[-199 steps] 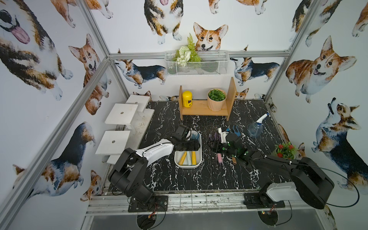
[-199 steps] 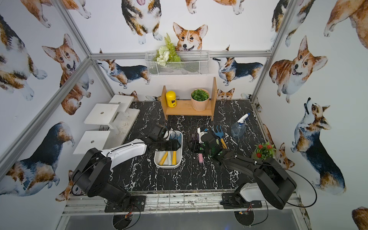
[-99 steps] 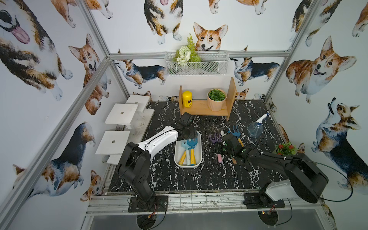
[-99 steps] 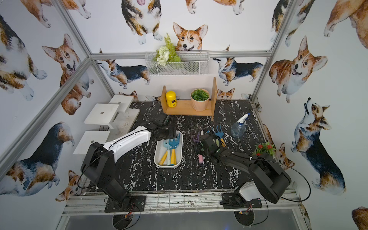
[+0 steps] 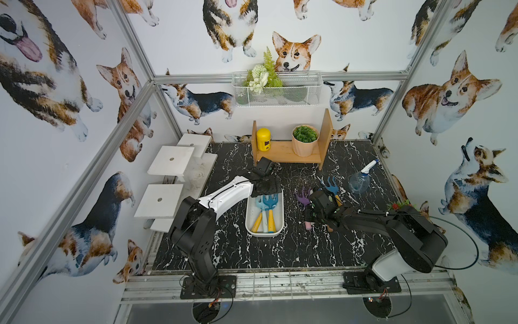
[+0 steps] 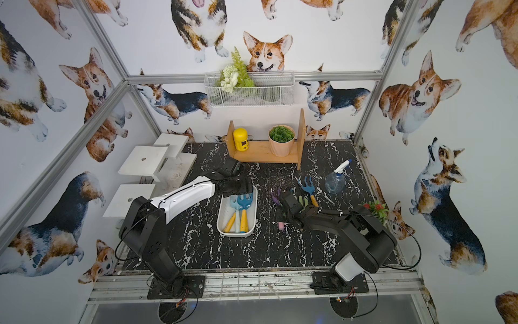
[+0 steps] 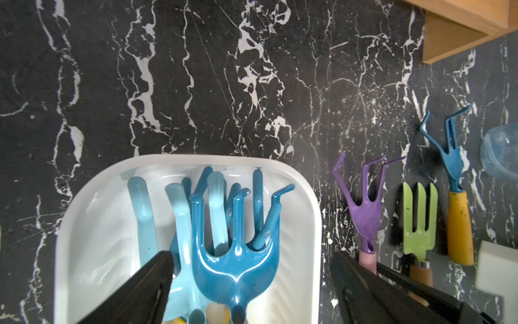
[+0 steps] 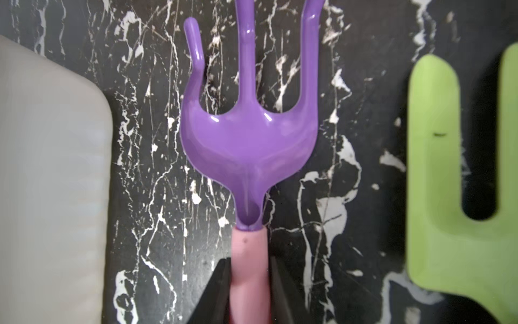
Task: Put the rake into the storage box
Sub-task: Pick up the rake at the center of the board.
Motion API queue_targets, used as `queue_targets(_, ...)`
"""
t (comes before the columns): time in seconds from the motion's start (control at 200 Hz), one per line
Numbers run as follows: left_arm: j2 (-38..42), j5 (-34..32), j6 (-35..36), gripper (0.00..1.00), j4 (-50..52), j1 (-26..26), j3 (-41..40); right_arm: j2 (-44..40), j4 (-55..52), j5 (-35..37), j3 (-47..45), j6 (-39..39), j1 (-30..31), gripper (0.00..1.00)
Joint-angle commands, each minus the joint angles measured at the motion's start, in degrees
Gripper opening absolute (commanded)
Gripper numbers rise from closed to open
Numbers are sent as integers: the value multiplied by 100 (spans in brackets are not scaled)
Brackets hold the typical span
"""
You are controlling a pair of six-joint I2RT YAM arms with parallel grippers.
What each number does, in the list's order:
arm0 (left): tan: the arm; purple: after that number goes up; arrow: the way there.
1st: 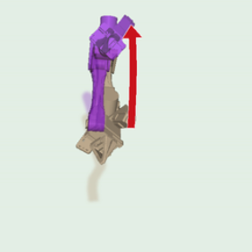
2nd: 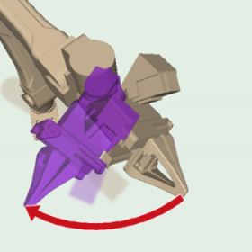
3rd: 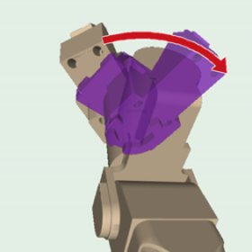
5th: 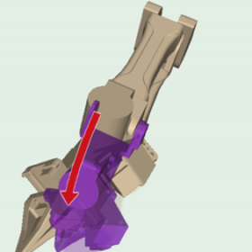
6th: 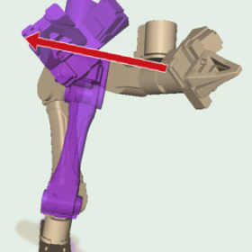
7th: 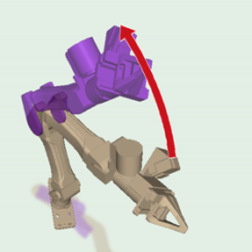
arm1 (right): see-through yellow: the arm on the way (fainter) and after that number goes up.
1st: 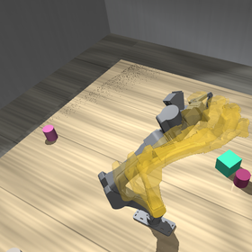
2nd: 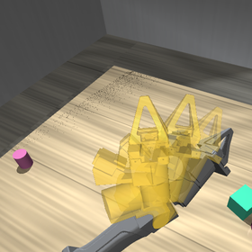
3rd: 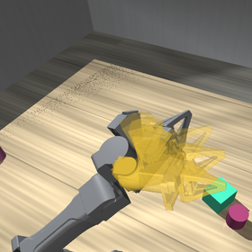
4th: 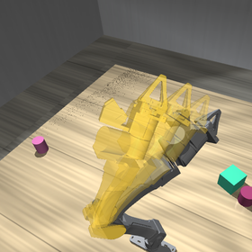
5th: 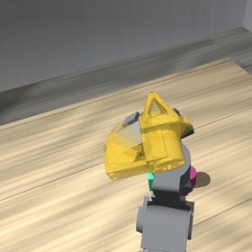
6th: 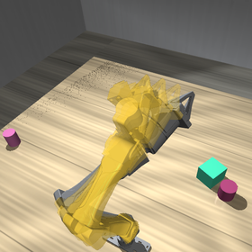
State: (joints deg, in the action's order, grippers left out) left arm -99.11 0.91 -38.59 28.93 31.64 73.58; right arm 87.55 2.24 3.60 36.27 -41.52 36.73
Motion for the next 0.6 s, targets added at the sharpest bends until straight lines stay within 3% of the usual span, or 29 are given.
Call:
queue_targets(0.0,67,552,148,94,-496,1,-60,-28,-309,-200,-50,13,14,8)
queue_targets(0.08,102,990,207,94,-830,9,-128,-212,-130,-276,-74,38,10,0)
queue_targets(0.35,82,2325,474,95,-1658,9,-210,-1126,809,-685,-278,-85,-61,0)
queue_targets(0.596,1,2866,462,92,-2111,17,-345,-1271,1116,-922,-205,-126,-61,0)
